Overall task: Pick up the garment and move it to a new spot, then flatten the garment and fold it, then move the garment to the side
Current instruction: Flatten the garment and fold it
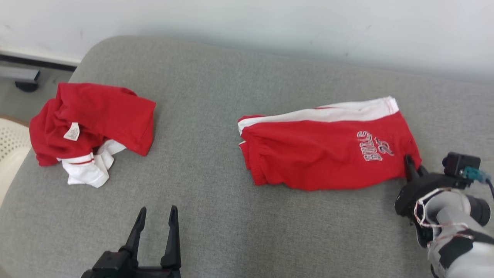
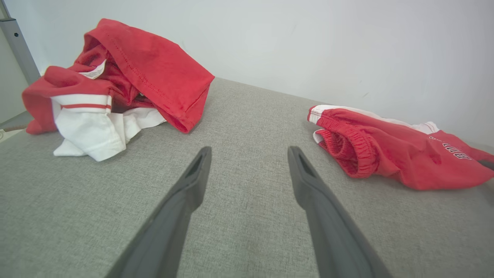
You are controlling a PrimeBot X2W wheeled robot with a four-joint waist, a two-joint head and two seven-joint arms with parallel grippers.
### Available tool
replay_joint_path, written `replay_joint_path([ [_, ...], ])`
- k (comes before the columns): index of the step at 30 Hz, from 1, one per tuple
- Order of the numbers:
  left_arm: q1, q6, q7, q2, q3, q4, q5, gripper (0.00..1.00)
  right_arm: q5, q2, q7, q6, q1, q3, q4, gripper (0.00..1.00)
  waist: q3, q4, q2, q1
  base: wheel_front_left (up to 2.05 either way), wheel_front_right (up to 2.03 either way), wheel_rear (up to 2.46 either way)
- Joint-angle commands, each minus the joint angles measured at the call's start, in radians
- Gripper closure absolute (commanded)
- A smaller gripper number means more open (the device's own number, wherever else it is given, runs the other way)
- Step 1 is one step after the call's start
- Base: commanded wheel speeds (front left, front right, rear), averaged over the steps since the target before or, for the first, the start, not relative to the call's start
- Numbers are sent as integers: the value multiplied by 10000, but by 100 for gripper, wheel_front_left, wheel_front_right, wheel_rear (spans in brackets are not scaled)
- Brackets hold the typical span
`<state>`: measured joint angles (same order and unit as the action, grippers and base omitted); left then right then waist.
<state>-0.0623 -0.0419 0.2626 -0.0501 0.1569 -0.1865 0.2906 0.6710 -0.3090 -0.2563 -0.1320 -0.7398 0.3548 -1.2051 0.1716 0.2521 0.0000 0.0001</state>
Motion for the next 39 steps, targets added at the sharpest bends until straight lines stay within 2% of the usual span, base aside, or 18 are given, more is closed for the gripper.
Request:
replay_joint_path([
  [1,172,-13,32,-5,-43,-52,-103,0,98,-26,-36,27,277,-36,92,100,-485,-316,0,-1,0,0,0],
  [10,717,-280,32,-6,-354,-190,-361,0,912,-313,-96,28,2566,-425,2454,100,-1343,-945,0,-1,0,0,0],
  [16,920,-322,32,-8,-382,-224,-384,0,1197,-177,-97,26,4235,-703,3637,100,-1594,-1149,0,-1,0,0,0],
  [21,1097,-353,32,-4,-434,-259,-392,0,1093,-69,-98,28,4975,-791,4018,100,-1617,-1376,0,-1,0,0,0],
  [26,1107,-345,32,-9,-517,-289,-372,0,999,22,-62,28,5181,-1014,3776,100,-1656,-1471,0,-1,0,0,0],
  [27,1100,-347,32,-7,-517,-300,-363,0,932,0,-59,28,5146,-1066,3667,71,-1658,-1469,0,-1,0,0,0],
  [28,1093,-349,32,-7,-512,-310,-358,0,907,27,-56,28,5100,-1093,3610,18,-1662,-1465,0,-1,0,0,0],
  [29,1086,-346,32,-7,-497,-316,-353,0,895,41,-48,26,5055,-1125,3569,0,-1675,-1456,0,-1,0,0,0],
  [35,1252,-229,32,-9,-541,-218,-245,0,328,-356,-4,28,4510,-1456,3717,0,-1846,-1407,0,-1,0,0,0],
  [39,1270,-220,32,-9,-576,-195,-243,0,70,-362,400,28,4039,-1430,3556,0,-1855,-1414,0,-1,0,0,0],
])
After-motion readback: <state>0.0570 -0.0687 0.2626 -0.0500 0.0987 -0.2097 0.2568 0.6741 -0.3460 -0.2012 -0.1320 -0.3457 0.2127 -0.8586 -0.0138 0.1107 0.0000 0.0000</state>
